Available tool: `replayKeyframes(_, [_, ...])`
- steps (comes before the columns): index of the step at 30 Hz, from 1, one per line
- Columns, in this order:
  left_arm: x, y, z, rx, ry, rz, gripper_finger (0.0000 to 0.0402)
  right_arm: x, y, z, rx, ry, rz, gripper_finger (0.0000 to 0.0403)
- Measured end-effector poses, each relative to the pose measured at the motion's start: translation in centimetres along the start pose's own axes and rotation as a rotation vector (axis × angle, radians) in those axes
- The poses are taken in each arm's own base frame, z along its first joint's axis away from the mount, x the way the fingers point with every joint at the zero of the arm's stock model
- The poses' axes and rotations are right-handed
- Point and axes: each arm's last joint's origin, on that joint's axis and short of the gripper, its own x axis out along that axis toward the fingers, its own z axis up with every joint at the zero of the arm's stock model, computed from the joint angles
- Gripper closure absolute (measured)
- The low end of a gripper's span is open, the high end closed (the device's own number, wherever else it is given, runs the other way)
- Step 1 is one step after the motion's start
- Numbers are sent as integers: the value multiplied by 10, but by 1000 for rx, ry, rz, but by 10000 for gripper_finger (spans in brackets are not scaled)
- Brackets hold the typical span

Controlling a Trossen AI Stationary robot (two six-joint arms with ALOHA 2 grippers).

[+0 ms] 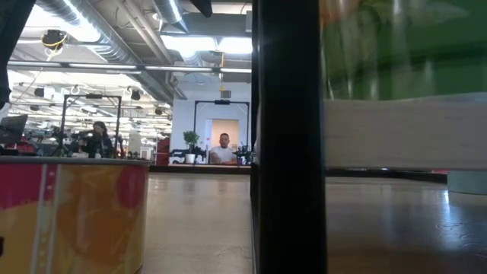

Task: Pick and place cans onto a shelf
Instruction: Put the canned chicken soup on the shelf

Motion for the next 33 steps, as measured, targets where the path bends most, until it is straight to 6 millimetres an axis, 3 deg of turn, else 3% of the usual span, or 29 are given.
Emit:
replayKeyframes(10, [0,0,0,0,0,0,352,18,10,3,-5,50,-17,403])
replayKeyframes(33, [0,0,0,2,0,0,352,18,13,4,-8,74,32,371])
